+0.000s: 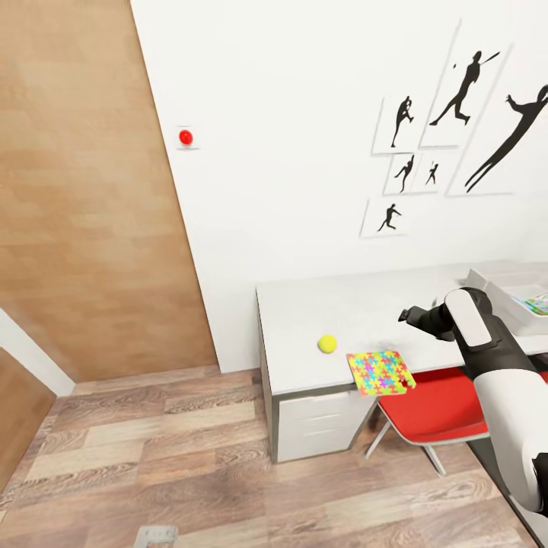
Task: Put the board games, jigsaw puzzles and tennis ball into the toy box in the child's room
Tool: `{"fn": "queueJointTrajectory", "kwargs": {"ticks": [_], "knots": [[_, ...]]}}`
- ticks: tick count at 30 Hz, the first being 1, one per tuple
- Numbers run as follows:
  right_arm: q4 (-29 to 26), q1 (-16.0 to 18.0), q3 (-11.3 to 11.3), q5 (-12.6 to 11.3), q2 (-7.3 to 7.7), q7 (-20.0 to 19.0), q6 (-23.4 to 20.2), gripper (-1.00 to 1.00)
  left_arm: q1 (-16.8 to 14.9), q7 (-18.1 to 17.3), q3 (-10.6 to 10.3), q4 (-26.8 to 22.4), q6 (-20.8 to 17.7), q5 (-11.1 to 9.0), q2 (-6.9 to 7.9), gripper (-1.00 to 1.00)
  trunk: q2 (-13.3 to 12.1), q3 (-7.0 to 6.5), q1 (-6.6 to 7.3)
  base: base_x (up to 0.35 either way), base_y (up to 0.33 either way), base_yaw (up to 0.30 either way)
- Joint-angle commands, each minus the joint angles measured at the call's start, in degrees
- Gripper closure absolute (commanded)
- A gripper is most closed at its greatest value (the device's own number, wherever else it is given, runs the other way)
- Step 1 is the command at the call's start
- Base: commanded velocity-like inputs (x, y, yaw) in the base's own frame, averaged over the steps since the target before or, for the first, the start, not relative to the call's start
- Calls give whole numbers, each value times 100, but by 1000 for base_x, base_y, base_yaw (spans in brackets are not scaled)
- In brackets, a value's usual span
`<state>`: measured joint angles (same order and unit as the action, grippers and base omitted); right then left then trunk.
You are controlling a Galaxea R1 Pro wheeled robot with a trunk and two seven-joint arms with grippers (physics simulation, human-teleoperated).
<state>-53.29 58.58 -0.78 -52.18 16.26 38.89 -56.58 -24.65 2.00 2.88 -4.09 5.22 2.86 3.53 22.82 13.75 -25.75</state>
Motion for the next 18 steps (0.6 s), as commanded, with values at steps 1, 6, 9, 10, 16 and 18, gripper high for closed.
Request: {"fn": "queueJointTrajectory", "kwargs": {"ticks": [1, 6, 9, 10, 16, 18], "knots": [[-5, 5, -1, -59, 1, 57, -11, -100, -5, 11, 28, 7, 23, 30, -1, -100, 10, 1, -3, 0, 0, 0], [-6, 4, -1, -62, 0, 57, -11, -100, -5, 11, 28, 8, 23, 30, -1, -100, 10, -47, -3, 0, 0, 0], [-6, 4, -1, -62, 0, 57, -11, -100, -5, 11, 28, 8, 23, 30, -1, -100, 10, -75, -3, 0, 0, 0], [-6, 4, -1, -60, 0, 57, -11, -100, -5, 11, 28, 8, 23, 30, -1, -100, 10, -85, -3, 0, 0, 0], [-1, 4, -1, -57, 0, 57, -11, -100, -5, 11, 28, 8, 23, 30, 3, -100, 10, -142, -3, -5, 0, 0], [0, 4, -1, -56, 0, 57, -11, -100, -5, 11, 28, 10, 23, 30, 5, -100, 10, -161, -3, -52, 0, 0]]}}
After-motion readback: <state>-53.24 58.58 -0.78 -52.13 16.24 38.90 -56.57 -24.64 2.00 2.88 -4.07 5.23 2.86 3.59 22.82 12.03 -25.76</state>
